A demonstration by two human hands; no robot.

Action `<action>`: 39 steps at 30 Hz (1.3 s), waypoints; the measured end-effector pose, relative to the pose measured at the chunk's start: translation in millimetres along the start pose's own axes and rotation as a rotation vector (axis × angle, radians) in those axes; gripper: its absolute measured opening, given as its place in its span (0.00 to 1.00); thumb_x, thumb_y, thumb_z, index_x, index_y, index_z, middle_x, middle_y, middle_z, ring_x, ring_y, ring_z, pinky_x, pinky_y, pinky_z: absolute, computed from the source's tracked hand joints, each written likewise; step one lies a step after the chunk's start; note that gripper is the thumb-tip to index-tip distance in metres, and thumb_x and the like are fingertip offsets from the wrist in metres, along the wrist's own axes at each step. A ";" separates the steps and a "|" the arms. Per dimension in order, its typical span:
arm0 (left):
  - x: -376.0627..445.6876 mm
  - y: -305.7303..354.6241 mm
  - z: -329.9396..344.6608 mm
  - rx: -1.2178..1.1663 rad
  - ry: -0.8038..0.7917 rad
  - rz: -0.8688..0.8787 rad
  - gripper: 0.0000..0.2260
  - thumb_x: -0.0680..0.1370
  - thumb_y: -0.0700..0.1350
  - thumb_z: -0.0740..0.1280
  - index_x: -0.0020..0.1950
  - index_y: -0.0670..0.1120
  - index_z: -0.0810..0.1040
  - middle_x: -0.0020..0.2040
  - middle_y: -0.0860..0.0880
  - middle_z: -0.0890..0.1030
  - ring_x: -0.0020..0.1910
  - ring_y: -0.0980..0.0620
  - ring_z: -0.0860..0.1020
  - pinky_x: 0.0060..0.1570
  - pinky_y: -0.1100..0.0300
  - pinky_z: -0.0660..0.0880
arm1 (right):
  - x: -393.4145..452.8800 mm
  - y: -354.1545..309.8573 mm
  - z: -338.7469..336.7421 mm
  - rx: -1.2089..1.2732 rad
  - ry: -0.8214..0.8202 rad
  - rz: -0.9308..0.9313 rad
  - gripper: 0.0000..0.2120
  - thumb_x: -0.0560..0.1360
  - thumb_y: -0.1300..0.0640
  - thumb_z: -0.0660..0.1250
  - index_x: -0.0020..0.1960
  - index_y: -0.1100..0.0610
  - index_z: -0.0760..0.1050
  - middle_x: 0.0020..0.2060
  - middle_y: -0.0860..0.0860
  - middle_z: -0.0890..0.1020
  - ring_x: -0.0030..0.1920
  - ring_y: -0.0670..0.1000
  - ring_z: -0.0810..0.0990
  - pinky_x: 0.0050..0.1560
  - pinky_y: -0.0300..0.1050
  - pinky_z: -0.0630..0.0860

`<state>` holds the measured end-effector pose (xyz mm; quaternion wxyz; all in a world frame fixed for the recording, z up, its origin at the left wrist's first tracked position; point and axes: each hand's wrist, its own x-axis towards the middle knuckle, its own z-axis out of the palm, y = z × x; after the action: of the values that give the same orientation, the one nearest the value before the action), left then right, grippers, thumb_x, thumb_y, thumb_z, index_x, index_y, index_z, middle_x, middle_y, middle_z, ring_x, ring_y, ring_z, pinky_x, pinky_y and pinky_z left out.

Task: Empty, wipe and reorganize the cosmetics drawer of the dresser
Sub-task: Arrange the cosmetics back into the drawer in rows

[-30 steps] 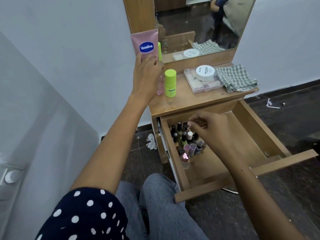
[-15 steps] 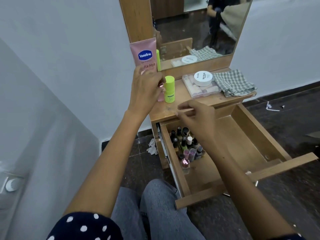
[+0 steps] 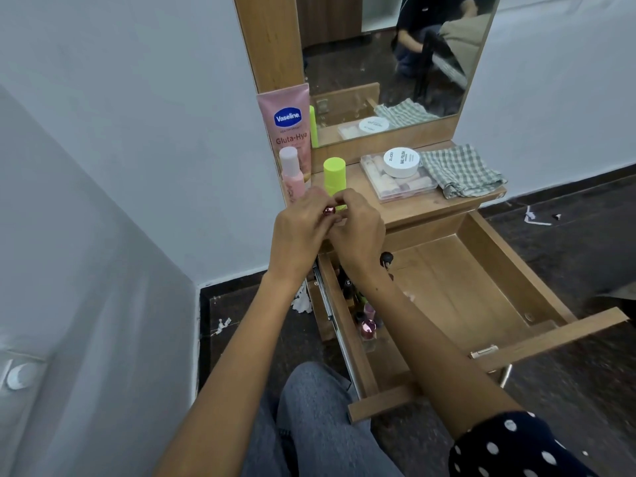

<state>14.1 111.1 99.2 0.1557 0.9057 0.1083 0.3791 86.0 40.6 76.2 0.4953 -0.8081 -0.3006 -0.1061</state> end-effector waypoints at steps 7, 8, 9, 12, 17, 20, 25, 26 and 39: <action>-10.9 16.1 -3.7 -0.117 0.098 -0.057 0.05 0.73 0.40 0.73 0.48 0.43 0.82 0.44 0.49 0.83 0.43 0.54 0.80 0.43 0.58 0.76 | -13.1 4.9 -10.7 0.006 0.103 -0.097 0.09 0.70 0.57 0.68 0.49 0.57 0.78 0.43 0.49 0.83 0.38 0.51 0.80 0.34 0.41 0.67; -10.3 20.4 -5.7 -0.168 0.108 -0.082 0.05 0.73 0.40 0.73 0.48 0.43 0.82 0.44 0.50 0.83 0.43 0.54 0.80 0.44 0.58 0.77 | -14.1 5.4 -14.1 0.012 0.108 -0.120 0.09 0.70 0.57 0.69 0.49 0.58 0.78 0.43 0.50 0.83 0.38 0.51 0.80 0.34 0.42 0.69; -9.1 24.3 -7.6 -0.217 0.114 -0.111 0.06 0.73 0.41 0.73 0.49 0.43 0.82 0.44 0.51 0.83 0.44 0.56 0.80 0.45 0.57 0.77 | -14.4 6.0 -16.8 0.024 0.105 -0.138 0.10 0.71 0.56 0.70 0.50 0.58 0.78 0.43 0.50 0.82 0.38 0.51 0.80 0.34 0.43 0.72; -5.3 29.2 -8.8 -0.314 0.124 -0.193 0.08 0.72 0.42 0.73 0.50 0.44 0.83 0.45 0.52 0.84 0.45 0.57 0.81 0.46 0.54 0.78 | -11.3 6.9 -19.8 0.056 0.092 -0.159 0.11 0.72 0.56 0.71 0.52 0.60 0.77 0.42 0.51 0.82 0.39 0.51 0.80 0.36 0.51 0.77; -12.7 34.6 -10.0 -0.425 0.102 -0.314 0.21 0.73 0.45 0.73 0.65 0.48 0.76 0.61 0.52 0.80 0.60 0.62 0.75 0.60 0.66 0.72 | -6.4 9.1 -34.1 0.181 0.013 -0.156 0.13 0.69 0.59 0.70 0.54 0.59 0.75 0.44 0.50 0.82 0.41 0.49 0.81 0.39 0.50 0.80; -24.9 34.2 -11.1 -0.483 0.034 -0.430 0.25 0.72 0.50 0.74 0.67 0.48 0.74 0.63 0.54 0.78 0.63 0.65 0.72 0.63 0.66 0.70 | -10.3 11.0 -49.9 0.269 -0.048 -0.141 0.15 0.69 0.58 0.70 0.53 0.60 0.74 0.44 0.52 0.82 0.45 0.49 0.82 0.39 0.44 0.82; -43.6 36.4 -13.2 -0.471 -0.120 -0.381 0.30 0.64 0.52 0.78 0.64 0.47 0.77 0.59 0.55 0.80 0.58 0.64 0.75 0.60 0.69 0.70 | -28.8 13.9 -83.5 0.286 -0.153 -0.057 0.14 0.70 0.61 0.74 0.53 0.55 0.74 0.42 0.46 0.81 0.43 0.43 0.81 0.42 0.34 0.80; -46.9 37.3 -11.4 -0.417 -0.152 -0.323 0.29 0.64 0.52 0.78 0.63 0.47 0.79 0.58 0.53 0.81 0.57 0.61 0.77 0.59 0.63 0.73 | -33.5 14.7 -91.4 0.282 -0.163 -0.046 0.15 0.70 0.61 0.74 0.53 0.53 0.74 0.42 0.43 0.81 0.43 0.41 0.81 0.42 0.32 0.79; -77.6 76.0 18.0 -0.187 -0.097 -0.229 0.12 0.70 0.53 0.70 0.49 0.50 0.82 0.37 0.56 0.82 0.33 0.63 0.69 0.44 0.59 0.65 | -62.8 24.2 -136.6 0.023 -0.323 -0.200 0.28 0.73 0.54 0.71 0.71 0.46 0.67 0.55 0.45 0.81 0.52 0.44 0.80 0.50 0.48 0.80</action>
<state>-20.5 12.6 64.3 0.2865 0.8864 0.1672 0.3229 67.5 -109.4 95.4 0.4367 -0.7751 -0.4562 -0.0205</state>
